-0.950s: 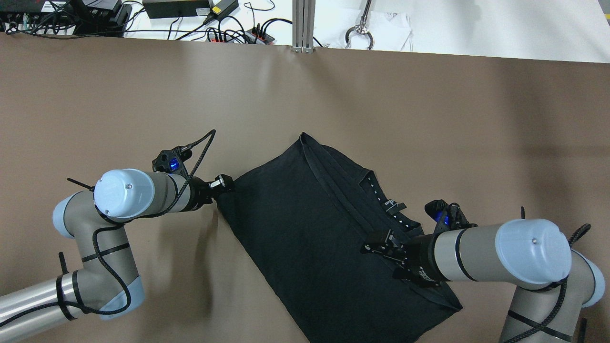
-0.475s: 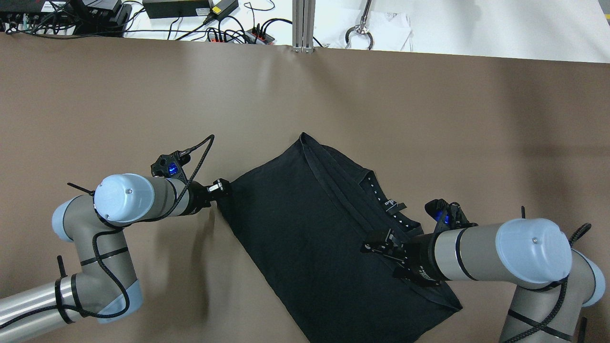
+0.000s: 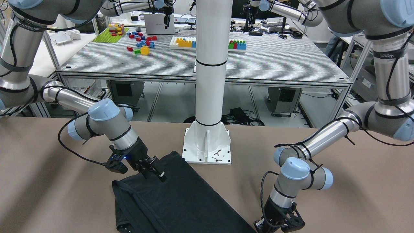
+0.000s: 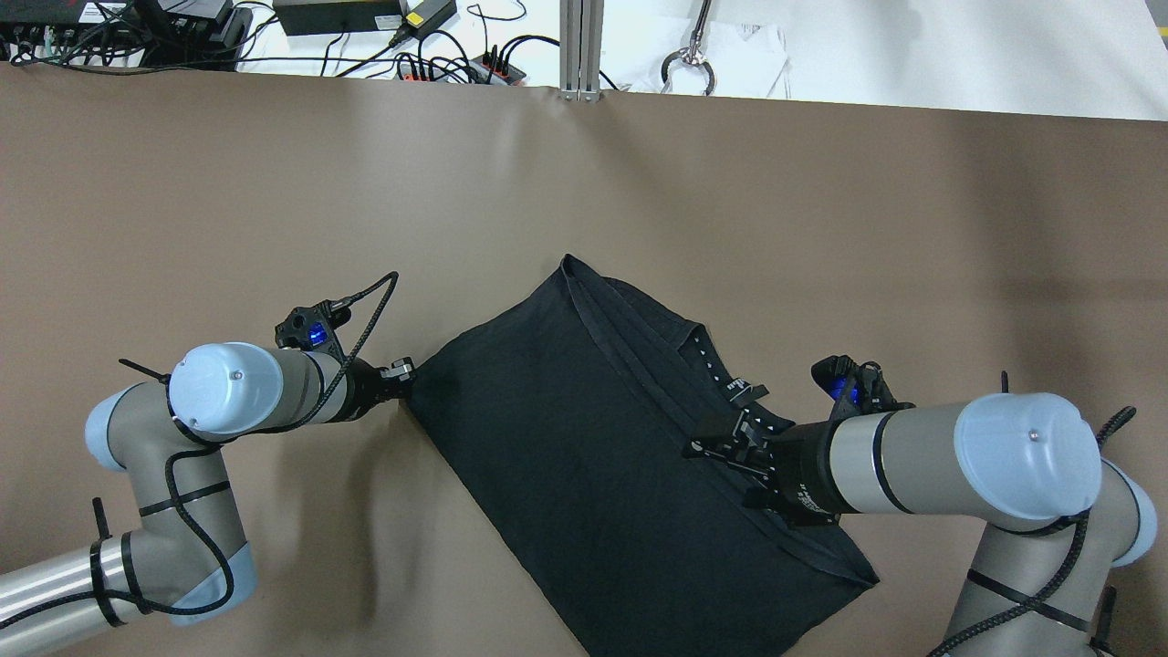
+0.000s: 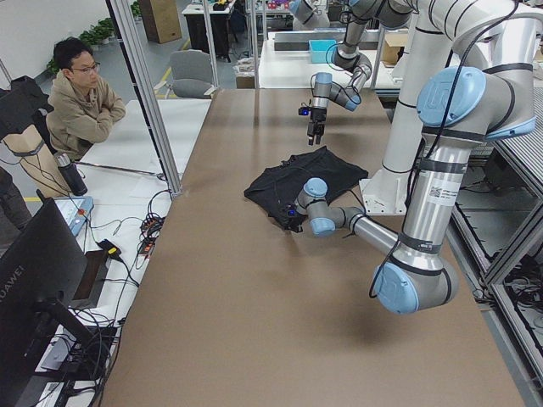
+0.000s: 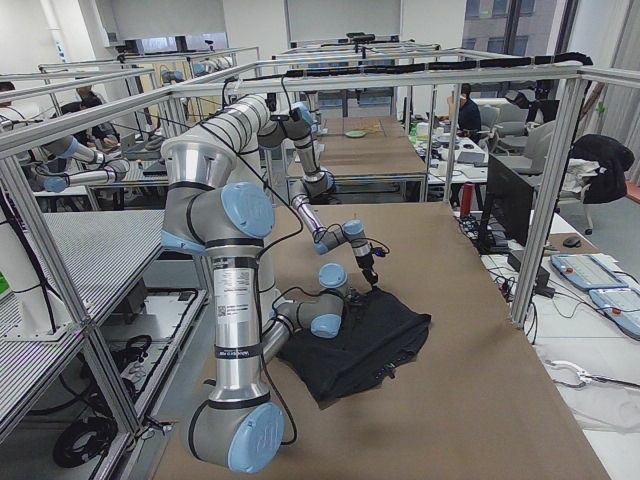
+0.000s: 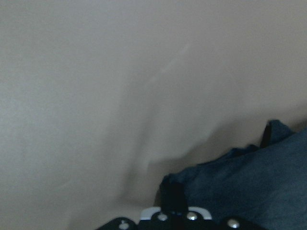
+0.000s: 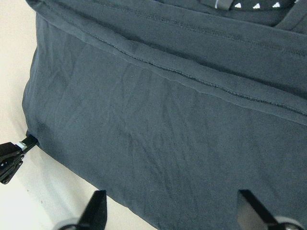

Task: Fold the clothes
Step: 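Pull the shirt edge away from the robot with the left gripper, straightening it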

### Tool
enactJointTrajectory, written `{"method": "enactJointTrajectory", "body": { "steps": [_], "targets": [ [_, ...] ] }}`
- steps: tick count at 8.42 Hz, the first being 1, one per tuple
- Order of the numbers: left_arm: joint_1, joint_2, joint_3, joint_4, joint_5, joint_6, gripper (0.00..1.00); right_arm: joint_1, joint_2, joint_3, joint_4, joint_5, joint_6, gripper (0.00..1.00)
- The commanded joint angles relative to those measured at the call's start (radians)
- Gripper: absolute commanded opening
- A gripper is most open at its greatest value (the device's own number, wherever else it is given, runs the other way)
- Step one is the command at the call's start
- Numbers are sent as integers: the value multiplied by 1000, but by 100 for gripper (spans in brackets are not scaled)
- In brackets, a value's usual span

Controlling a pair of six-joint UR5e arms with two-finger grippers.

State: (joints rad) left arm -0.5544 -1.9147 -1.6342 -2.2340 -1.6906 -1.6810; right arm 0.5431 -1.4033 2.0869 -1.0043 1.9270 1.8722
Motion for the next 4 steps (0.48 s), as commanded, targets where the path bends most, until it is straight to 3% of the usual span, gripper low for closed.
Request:
{"method": "enactJointTrajectory", "body": {
  "steps": [1,4],
  "targets": [
    [-50,-68,31,4,-3,75,0,11,-2,-1,-11,-13,2,95],
    [-224,-347,332,4,-82,173,0,20,-5,-1,-22,-37,-1,95]
  ]
}}
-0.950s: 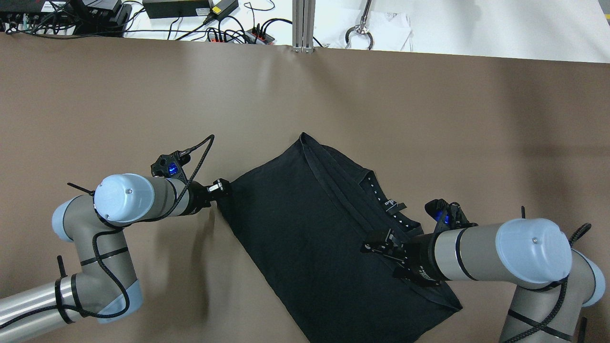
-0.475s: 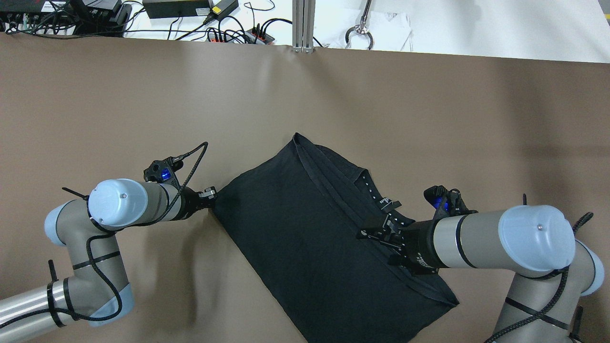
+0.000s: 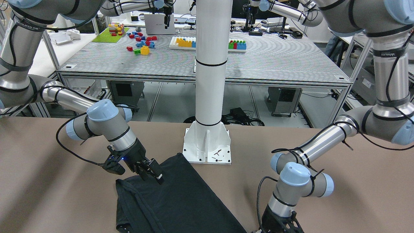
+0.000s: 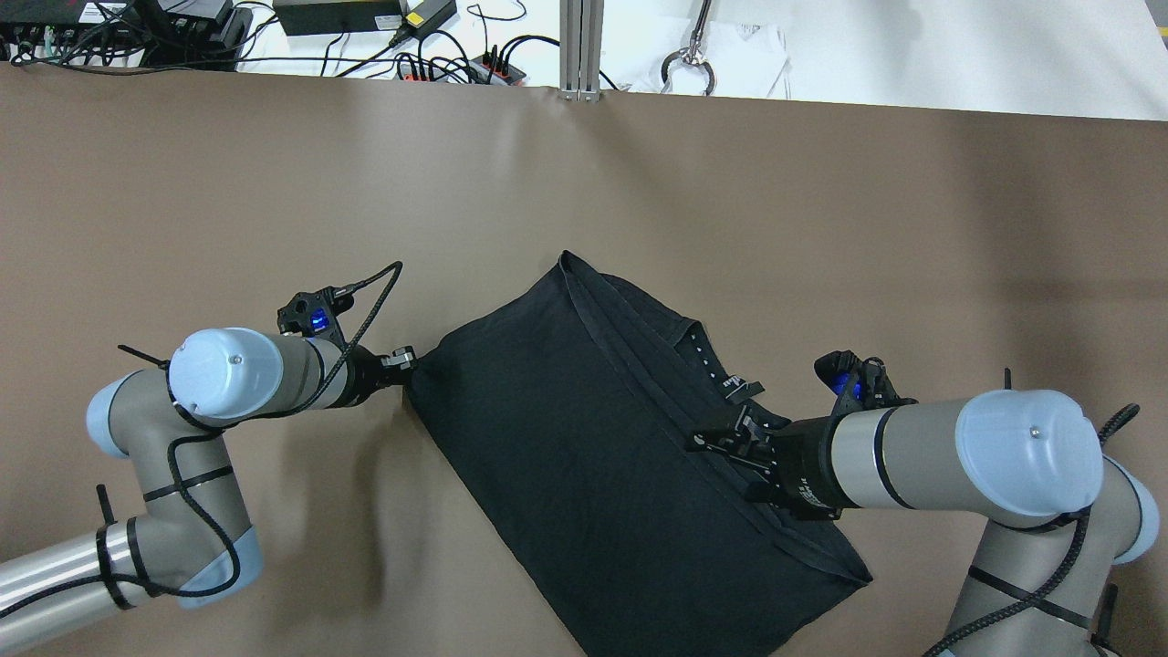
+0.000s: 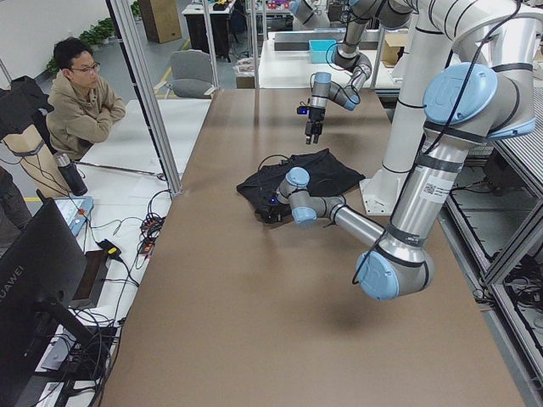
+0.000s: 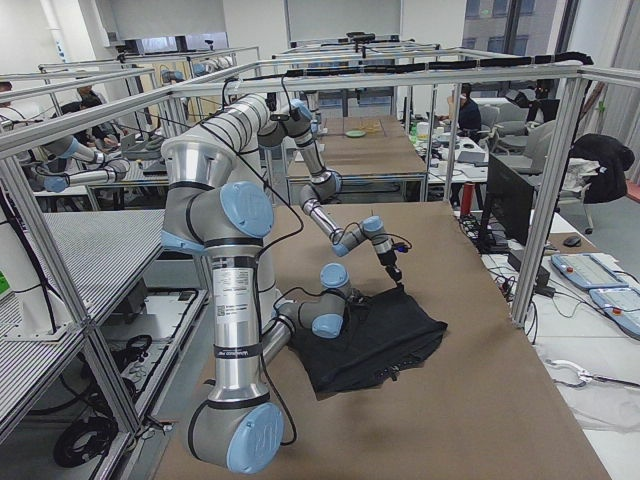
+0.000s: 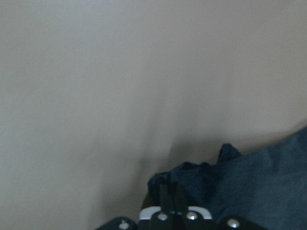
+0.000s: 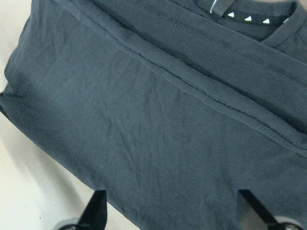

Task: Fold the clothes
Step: 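Pull the shirt edge away from the robot with the left gripper, straightening it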

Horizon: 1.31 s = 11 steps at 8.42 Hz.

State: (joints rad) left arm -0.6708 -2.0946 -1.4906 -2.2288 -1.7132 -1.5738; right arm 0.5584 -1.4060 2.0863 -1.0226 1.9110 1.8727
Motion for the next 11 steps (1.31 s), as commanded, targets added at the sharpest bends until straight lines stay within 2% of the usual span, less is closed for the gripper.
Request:
{"method": "enactJointTrajectory", "body": {
  "steps": [1,4,5,7,8,9,10,11],
  "targets": [
    [-145,-242,304,-3,-68,116,0,5,-2,0,-4,-26,-1,95],
    [-188,-526,663,-46,-57,139,0,-2,-7,-2,-34,-87,-3,95],
    [-190,-572,756,-102,-55,147,0,-5,-7,-2,-51,-111,-4,95],
    [-190,-645,901,-140,24,211,0,-6,2,-18,-70,-121,-18,95],
    [-190,-647,908,-143,32,228,0,-6,2,-20,-70,-121,-33,95],
    [-190,-645,909,-143,79,230,38,-6,2,-22,-74,-127,-35,95],
    [-184,-634,902,-143,133,233,99,-11,5,-28,-86,-173,-70,95],
    [-171,-621,894,-144,165,233,100,-50,22,-31,-109,-219,-123,95]
  ]
}}
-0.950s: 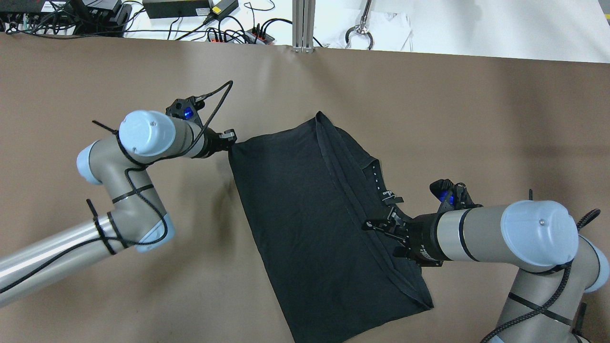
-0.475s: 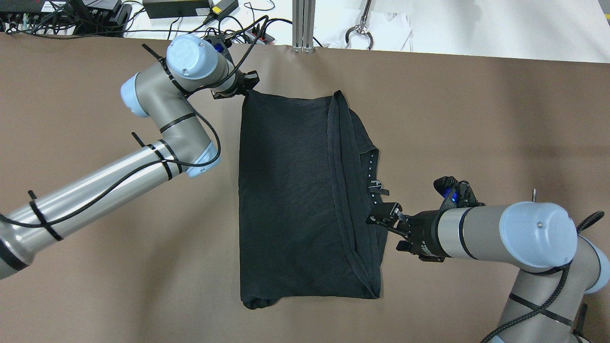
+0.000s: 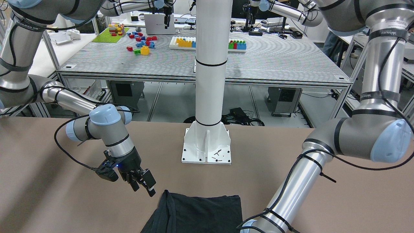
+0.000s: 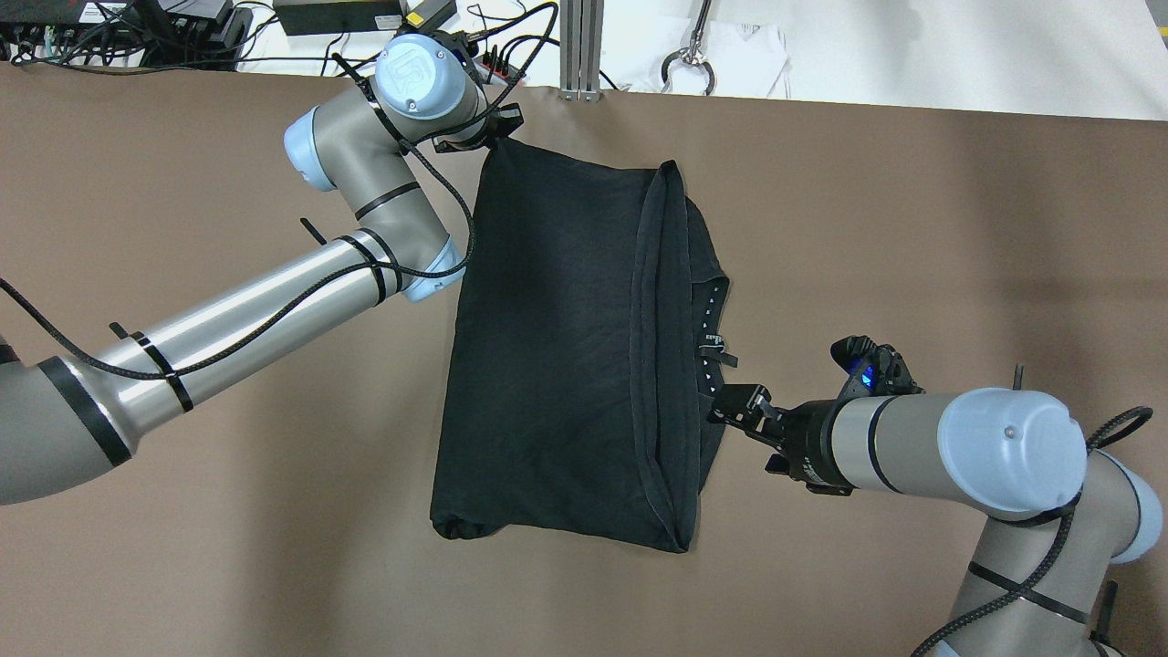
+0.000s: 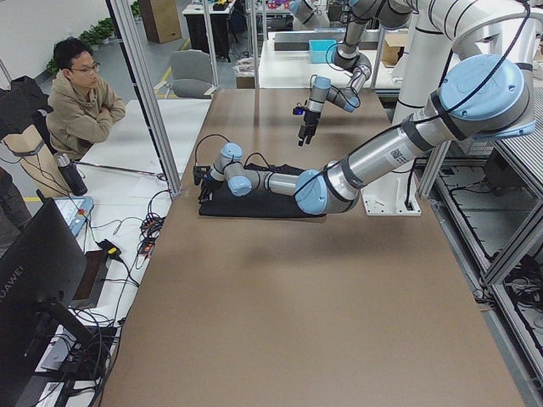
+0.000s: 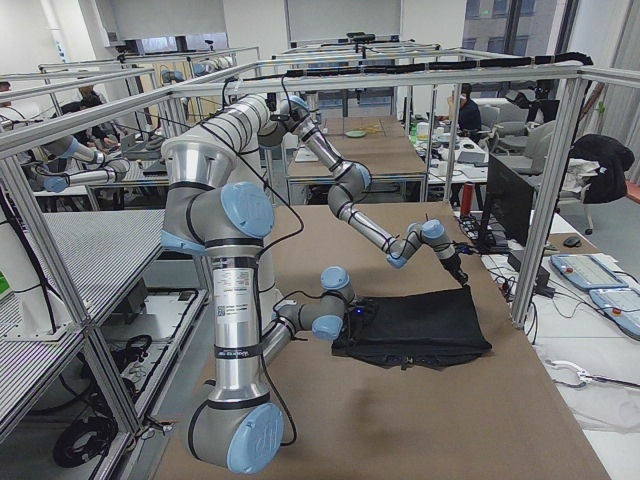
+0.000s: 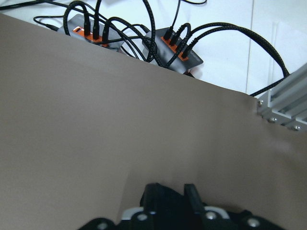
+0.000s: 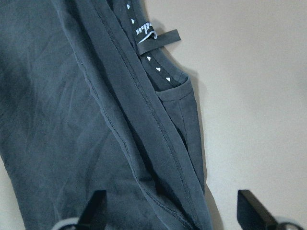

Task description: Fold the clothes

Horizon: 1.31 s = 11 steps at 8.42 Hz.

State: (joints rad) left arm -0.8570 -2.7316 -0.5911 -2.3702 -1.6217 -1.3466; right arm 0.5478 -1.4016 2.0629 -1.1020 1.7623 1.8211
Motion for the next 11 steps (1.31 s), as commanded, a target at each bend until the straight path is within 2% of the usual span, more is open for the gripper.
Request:
{"method": "enactJointTrajectory", "body": {
  "steps": [1,2,3,4,5,6,8,11],
  "targets": [
    [13,33,-42,-1,74,7,100,-80,63,-15,-89,-142,-107,95],
    [10,58,-80,-3,75,7,100,-113,135,-29,-195,-182,-137,91],
    [7,102,-160,-1,75,7,100,-127,217,-67,-310,-191,-246,73],
    [-8,125,-189,-1,69,7,100,-175,278,-99,-378,-219,-414,63],
    [-25,130,-191,-1,66,36,100,-208,317,-134,-415,-263,-504,59],
    [-31,130,-193,-1,65,50,100,-215,355,-179,-436,-276,-555,49],
    [-30,139,-217,-1,60,49,100,-218,391,-205,-536,-302,-698,41],
    [-19,190,-289,-1,54,41,100,-232,398,-225,-602,-308,-796,41]
  ]
}}
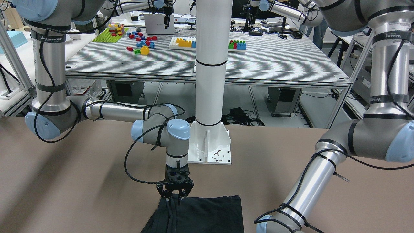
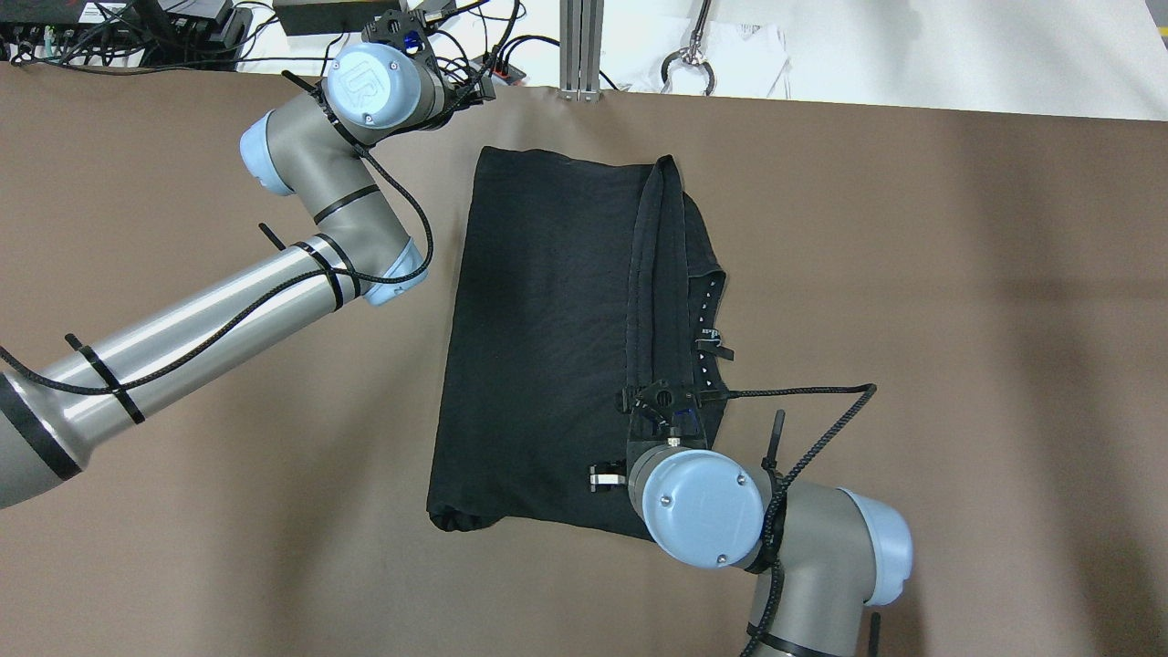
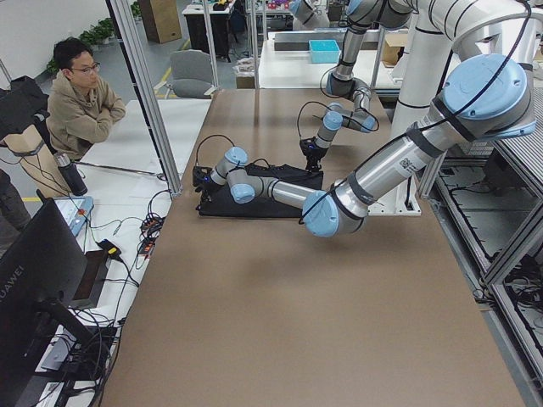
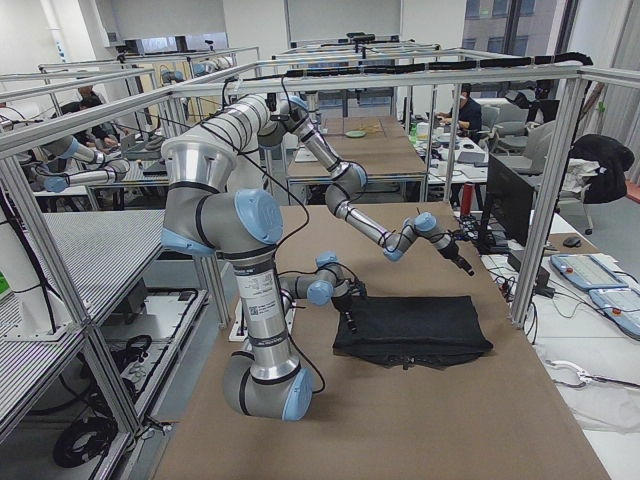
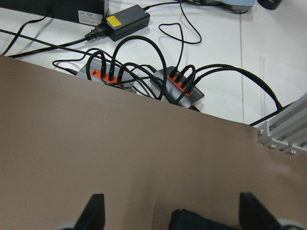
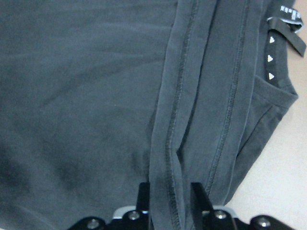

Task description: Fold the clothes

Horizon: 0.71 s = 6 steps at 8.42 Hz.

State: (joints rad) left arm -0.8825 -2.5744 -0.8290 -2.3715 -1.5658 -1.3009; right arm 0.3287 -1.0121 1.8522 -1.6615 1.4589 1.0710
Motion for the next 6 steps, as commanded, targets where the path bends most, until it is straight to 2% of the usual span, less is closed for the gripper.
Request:
{"method": "enactJointTrajectory", "body": {
  "steps": [1,4,5,6],
  "targets": [
    [11,39,-58,0,0,-6,100,-23,6,-22,-43,-6,-48,41],
    [19,40,-61,0,0,-11,100,-71,13,-41,-40,-25,-46,41],
    [22,40,-61,0,0,-12,100,-71,15,-42,-41,-26,-46,35],
    [27,40,-61,-2,0,-14,100,-69,14,-42,-41,-26,-55,23]
  ]
}}
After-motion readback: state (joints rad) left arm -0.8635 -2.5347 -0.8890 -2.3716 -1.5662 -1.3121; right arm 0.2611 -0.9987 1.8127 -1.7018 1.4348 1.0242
